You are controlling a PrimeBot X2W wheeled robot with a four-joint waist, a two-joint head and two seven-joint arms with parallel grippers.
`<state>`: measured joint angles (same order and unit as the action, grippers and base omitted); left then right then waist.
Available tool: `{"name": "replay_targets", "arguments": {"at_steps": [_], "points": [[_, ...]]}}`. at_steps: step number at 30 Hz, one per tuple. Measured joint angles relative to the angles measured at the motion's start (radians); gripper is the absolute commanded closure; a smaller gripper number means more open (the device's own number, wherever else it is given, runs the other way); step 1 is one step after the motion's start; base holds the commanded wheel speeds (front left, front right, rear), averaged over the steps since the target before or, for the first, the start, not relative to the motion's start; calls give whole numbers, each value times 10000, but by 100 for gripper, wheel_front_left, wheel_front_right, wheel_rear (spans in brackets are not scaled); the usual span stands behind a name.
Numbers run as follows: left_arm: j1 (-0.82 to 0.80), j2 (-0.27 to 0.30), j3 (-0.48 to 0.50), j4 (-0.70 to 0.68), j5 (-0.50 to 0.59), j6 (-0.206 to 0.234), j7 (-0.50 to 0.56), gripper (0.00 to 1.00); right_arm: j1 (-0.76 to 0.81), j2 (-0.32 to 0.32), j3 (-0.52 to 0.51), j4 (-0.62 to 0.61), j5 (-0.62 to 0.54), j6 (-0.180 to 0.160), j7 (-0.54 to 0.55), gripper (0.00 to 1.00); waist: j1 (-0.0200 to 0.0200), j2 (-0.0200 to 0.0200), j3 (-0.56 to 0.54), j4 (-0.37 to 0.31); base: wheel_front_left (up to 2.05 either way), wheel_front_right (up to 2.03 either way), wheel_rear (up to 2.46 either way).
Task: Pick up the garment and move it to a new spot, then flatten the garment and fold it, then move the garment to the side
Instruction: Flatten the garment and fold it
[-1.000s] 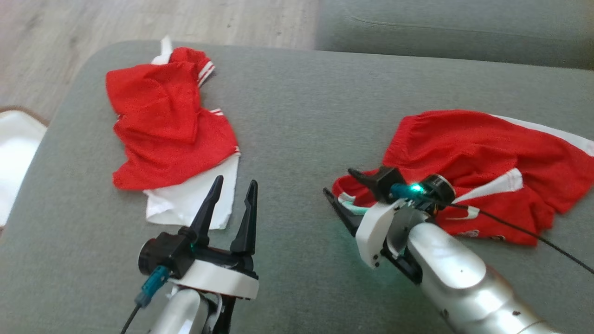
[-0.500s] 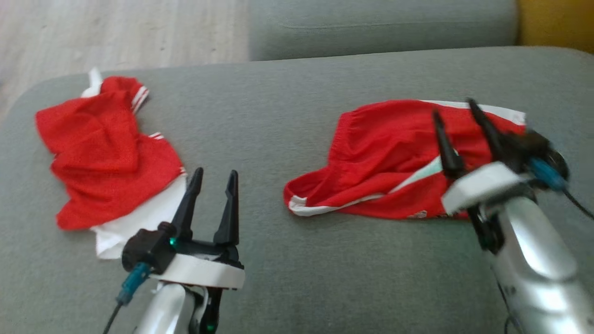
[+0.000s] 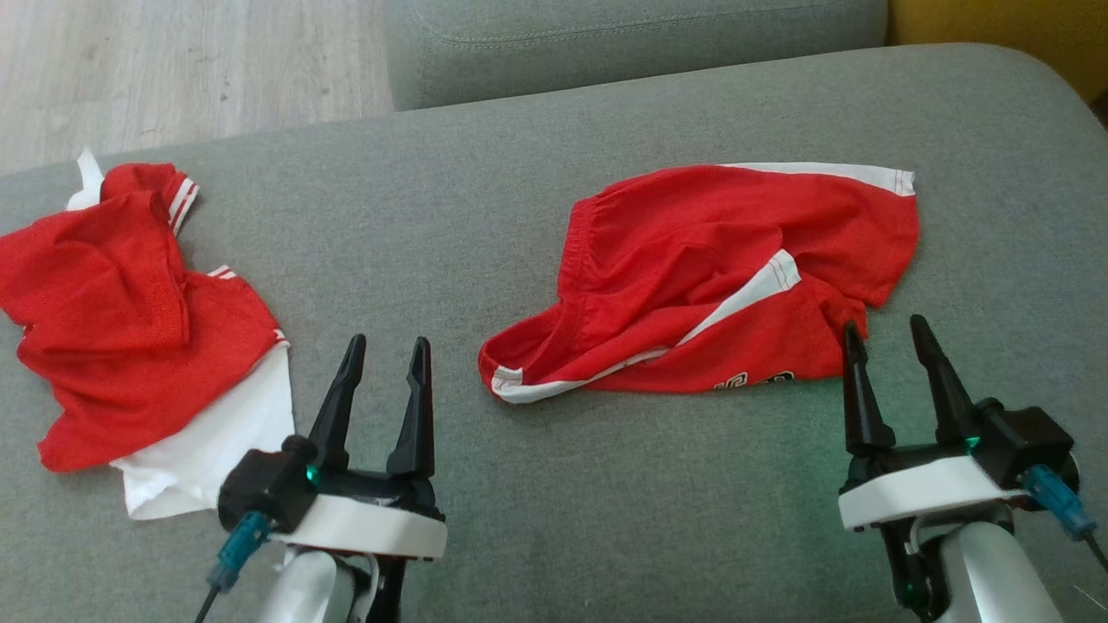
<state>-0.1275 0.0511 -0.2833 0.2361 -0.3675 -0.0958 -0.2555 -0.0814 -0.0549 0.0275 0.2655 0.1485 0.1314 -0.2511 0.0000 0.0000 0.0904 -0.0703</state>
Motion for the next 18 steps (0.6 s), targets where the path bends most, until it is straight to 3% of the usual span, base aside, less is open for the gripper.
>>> {"name": "replay_targets", "arguments": {"at_steps": [8, 18], "points": [[49, 0, -19, -67, 65, 0, 0, 0, -246, 33, 98, 366, -128, 0, 67, 0, 0, 0, 181, 69, 0, 0, 0], [-311, 0, -336, 2, 63, 0, 0, 0, -2345, -35, -190, 1933, 393, 0, 2088, 0, 0, 0, 707, 455, 0, 0, 0]]}}
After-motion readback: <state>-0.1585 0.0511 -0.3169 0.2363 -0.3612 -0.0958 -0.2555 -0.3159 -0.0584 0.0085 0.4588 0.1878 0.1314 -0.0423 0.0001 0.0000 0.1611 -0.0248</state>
